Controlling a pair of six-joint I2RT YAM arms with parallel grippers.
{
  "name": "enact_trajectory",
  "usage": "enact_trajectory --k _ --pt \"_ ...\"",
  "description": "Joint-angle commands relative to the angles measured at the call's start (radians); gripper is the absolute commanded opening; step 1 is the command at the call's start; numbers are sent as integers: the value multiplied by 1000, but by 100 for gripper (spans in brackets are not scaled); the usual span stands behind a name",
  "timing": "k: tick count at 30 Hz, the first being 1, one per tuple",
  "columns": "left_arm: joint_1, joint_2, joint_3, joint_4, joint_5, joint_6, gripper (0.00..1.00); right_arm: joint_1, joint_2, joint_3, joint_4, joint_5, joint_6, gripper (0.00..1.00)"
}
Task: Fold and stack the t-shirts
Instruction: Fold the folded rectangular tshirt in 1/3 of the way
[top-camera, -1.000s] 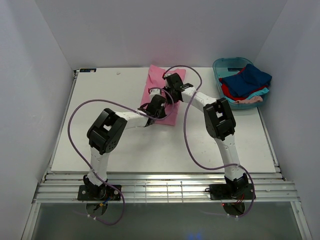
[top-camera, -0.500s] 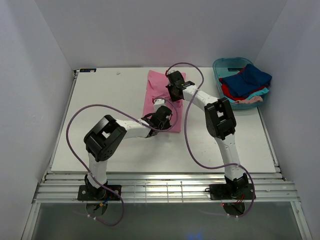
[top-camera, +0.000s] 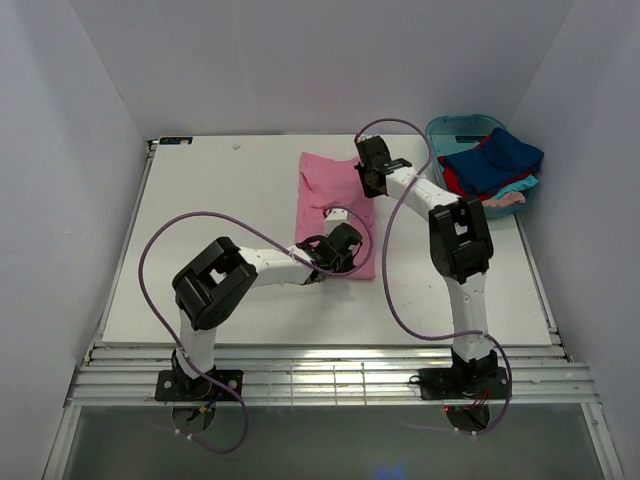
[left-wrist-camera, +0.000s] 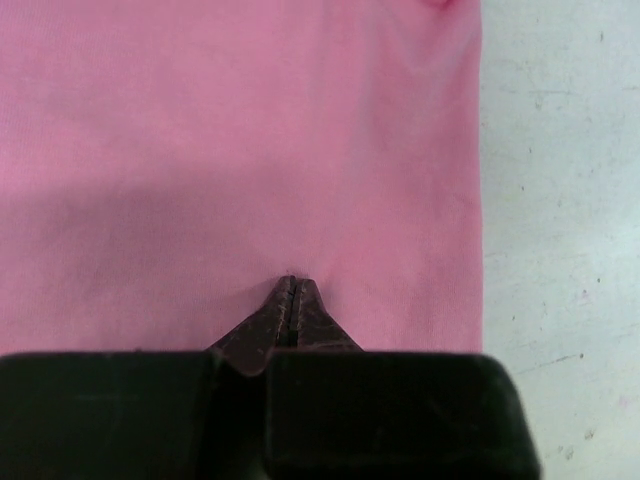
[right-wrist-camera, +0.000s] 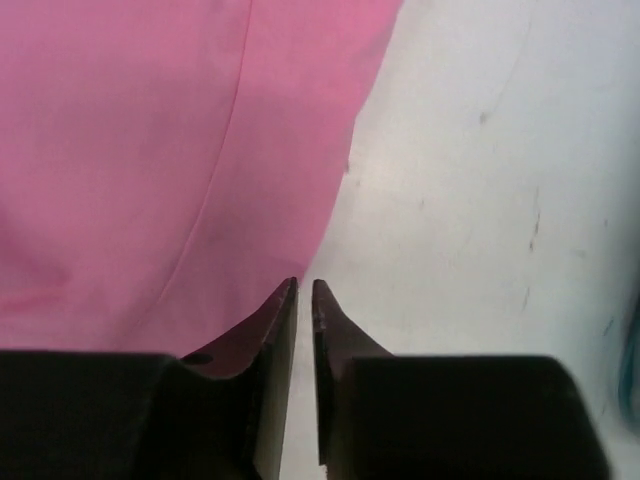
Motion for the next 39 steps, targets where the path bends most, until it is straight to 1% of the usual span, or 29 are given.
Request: enact_trajectory --k 1,2,3,4,5,6,7,8,10,11,13,14,18,25,29,34,39 --pt "-24 -6 49 -167 -11 44 0 32 -255 -141 40 -8 43 21" --pt "-24 -19 62 -180 -26 53 2 40 -291 -180 42 -8 52 36" --pt "-24 -35 69 -188 -64 59 8 53 -328 -218 40 -11 60 44" --pt "-24 -72 80 -196 -83 72 14 61 -391 -291 34 -18 70 53" --pt "-24 -92 80 -207 -101 76 34 69 -422 -329 31 -40 96 66" --pt "-24 -112 82 -214 -120 81 46 73 -451 -367 33 -51 109 70" --pt "-24 -152 79 -240 -156 79 53 86 -503 -442 33 -67 121 72" --pt "-24 -173 73 -251 -172 79 62 93 -526 -476 36 -96 145 83" --pt "-24 -212 51 -286 -225 76 70 115 -586 -543 39 -110 173 85" --pt "-23 -239 18 -300 -242 72 71 124 -603 -601 40 -120 187 85" --pt "-21 -258 -21 -323 -268 63 71 139 -641 -659 63 -134 227 86" --pt "-20 -269 -65 -323 -281 52 71 144 -650 -706 68 -149 239 85" --pt "-15 -281 -150 -311 -293 29 72 172 -667 -777 79 -154 279 84" --pt "-9 -252 -219 -276 -336 6 71 198 -700 -863 94 -165 351 83" --pt "-6 -266 -254 -270 -354 -6 72 210 -706 -909 112 -188 380 83" --pt "-6 -331 -288 -265 -385 -17 71 227 -712 -959 152 -232 412 81" --pt "-3 -398 -296 -262 -413 3 71 248 -709 -958 164 -234 432 81"
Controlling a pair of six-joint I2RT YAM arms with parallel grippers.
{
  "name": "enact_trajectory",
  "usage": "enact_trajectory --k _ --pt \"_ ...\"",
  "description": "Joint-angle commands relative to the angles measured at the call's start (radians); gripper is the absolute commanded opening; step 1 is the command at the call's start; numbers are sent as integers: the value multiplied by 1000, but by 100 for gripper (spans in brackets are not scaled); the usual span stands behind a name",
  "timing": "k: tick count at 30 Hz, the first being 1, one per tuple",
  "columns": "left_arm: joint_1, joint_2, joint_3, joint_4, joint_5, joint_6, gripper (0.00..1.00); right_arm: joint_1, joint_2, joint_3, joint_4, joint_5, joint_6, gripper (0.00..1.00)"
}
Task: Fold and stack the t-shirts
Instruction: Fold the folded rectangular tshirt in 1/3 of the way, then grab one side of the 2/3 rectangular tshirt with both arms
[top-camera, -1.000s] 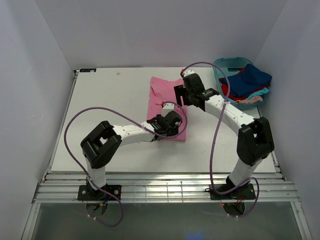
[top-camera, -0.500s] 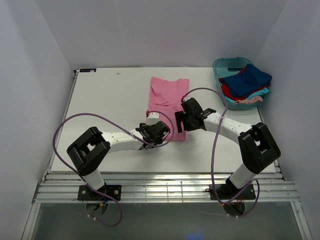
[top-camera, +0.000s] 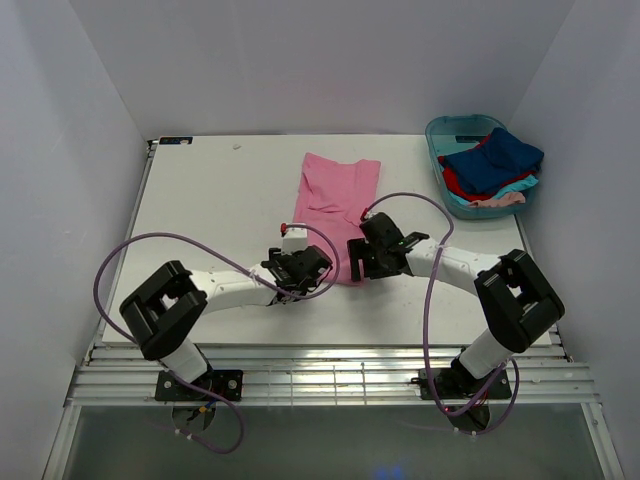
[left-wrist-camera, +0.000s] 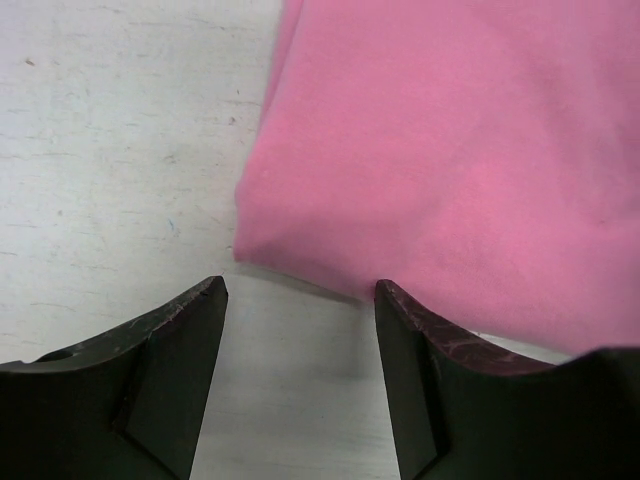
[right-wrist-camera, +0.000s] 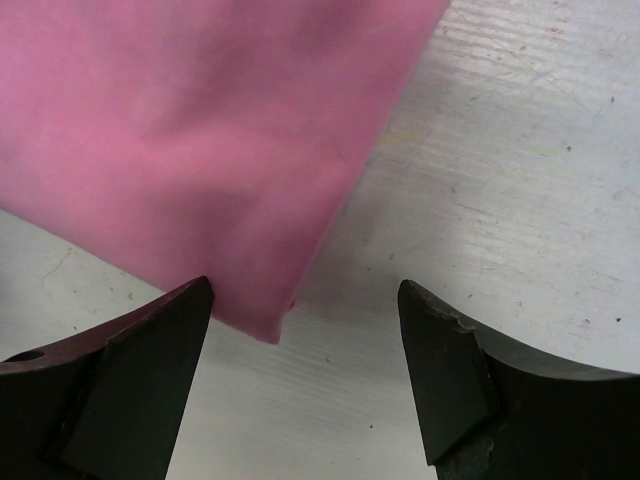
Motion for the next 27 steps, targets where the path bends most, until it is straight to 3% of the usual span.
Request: enact_trajectory --k 1,8,17,27 --pt "10 -89 -10 7 -54 16 71 18 -29 8 48 -18 30 80" --pt "63 -128 -45 37 -35 43 71 30 -29 39 40 -15 33 80" --pt "189 -100 -131 203 118 118 71 39 -2 48 47 -13 39 80" --pt "202 -83 -129 257 186 122 70 58 40 28 70 -18 56 79"
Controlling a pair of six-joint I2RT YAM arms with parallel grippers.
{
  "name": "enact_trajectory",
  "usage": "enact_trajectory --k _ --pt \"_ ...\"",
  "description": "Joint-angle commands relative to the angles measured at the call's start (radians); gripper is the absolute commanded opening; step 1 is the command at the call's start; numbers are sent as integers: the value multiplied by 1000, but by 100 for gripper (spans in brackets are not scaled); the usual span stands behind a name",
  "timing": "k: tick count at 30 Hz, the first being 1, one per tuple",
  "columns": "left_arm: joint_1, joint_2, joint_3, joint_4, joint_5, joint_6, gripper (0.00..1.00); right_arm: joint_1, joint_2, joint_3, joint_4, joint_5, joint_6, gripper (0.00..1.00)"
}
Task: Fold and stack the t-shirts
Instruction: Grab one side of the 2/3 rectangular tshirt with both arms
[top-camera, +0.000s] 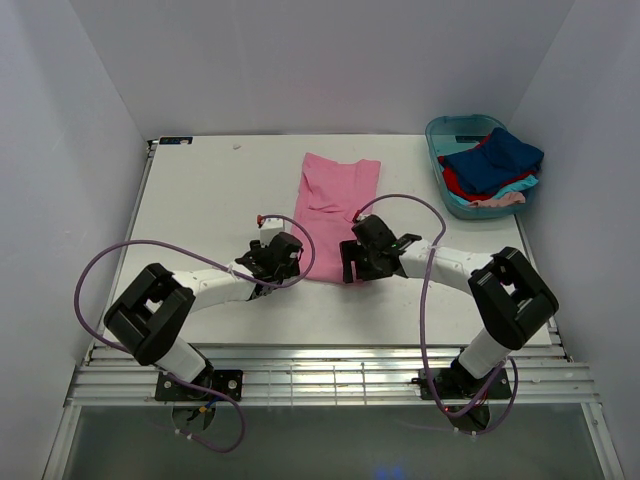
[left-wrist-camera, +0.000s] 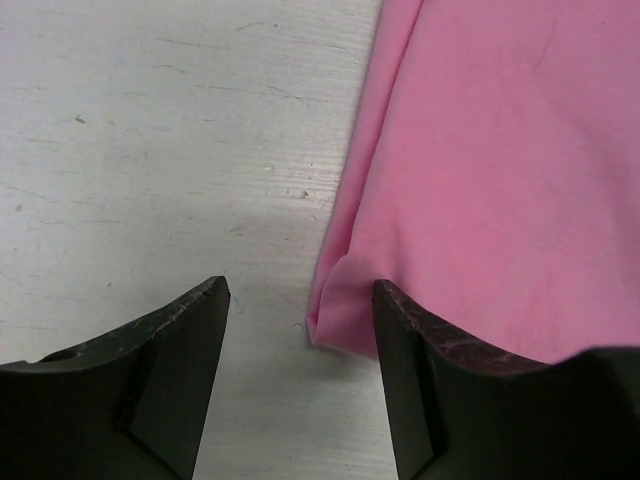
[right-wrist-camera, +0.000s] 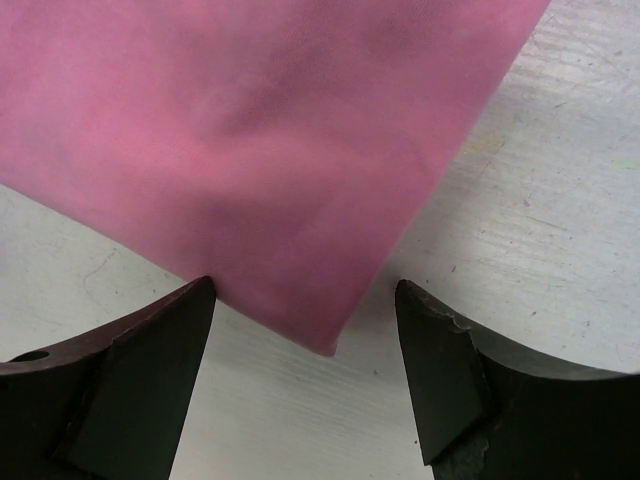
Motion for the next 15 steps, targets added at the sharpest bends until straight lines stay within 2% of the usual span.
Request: enact_trajectory --k 1,9,15 --pt "4 -7 0 42 39 -6 70 11 17 8 39 3 18 78" --pt "4 22 -8 46 89 -25 69 17 35 0 46 14 24 74" --pt "4 58 -20 33 115 -54 61 21 24 -7 32 35 24 67"
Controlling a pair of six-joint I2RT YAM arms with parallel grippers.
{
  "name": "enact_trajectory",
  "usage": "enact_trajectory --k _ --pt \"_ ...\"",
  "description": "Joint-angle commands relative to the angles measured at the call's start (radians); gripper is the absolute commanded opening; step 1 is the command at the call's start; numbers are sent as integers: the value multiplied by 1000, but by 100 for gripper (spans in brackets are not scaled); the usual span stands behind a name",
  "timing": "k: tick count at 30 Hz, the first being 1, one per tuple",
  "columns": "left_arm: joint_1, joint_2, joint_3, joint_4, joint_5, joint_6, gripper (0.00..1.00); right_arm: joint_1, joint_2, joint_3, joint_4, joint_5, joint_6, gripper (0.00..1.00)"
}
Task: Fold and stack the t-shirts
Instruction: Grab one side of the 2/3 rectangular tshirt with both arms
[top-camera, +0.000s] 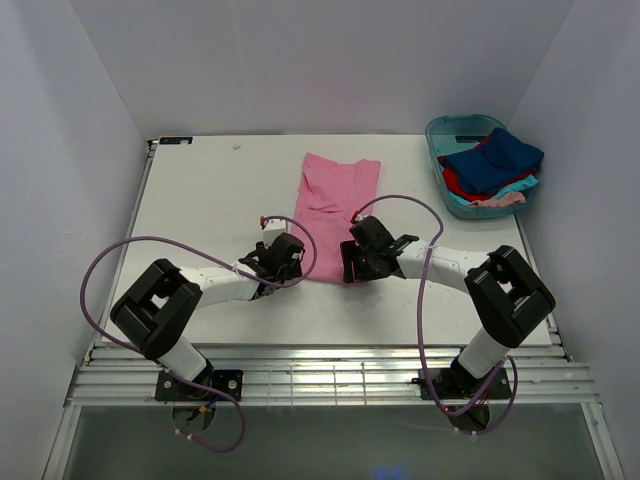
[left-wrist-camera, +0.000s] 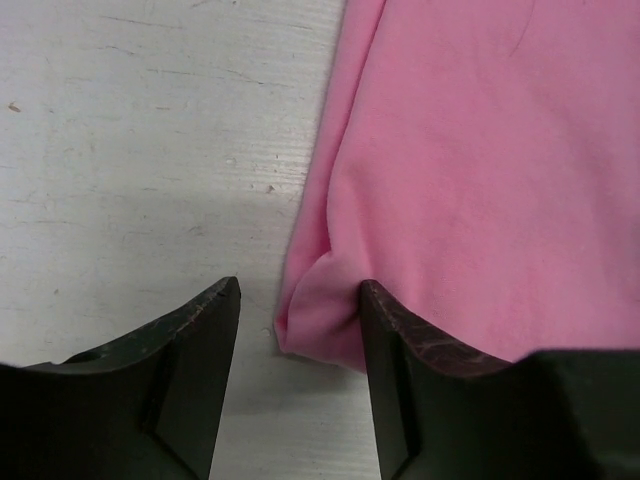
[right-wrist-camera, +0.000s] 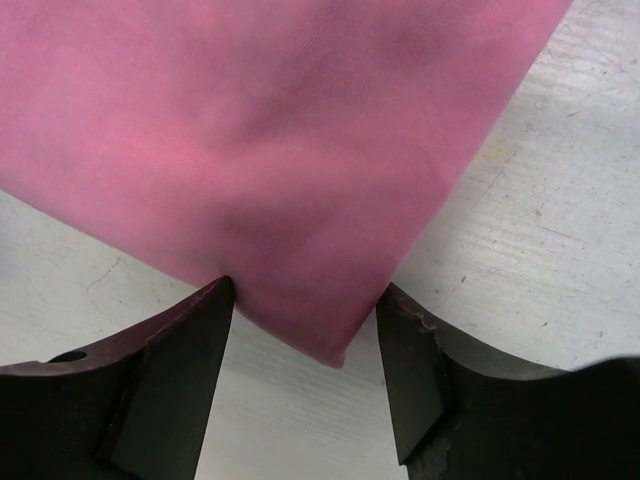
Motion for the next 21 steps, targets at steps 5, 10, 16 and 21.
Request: enact_trajectory --k 5,10,16,21 --pt "4 12 -46 -19 61 -39 53 11 -5 -38 9 41 15 56" --pt "4 22 -59 5 104 -37 28 16 2 -56 10 48 13 41" --pt "-4 25 -75 36 149 -45 0 23 1 -68 9 61 7 21" --pt "-64 -30 -102 -35 127 -65 0 57 -28 -82 -25 69 -13 8"
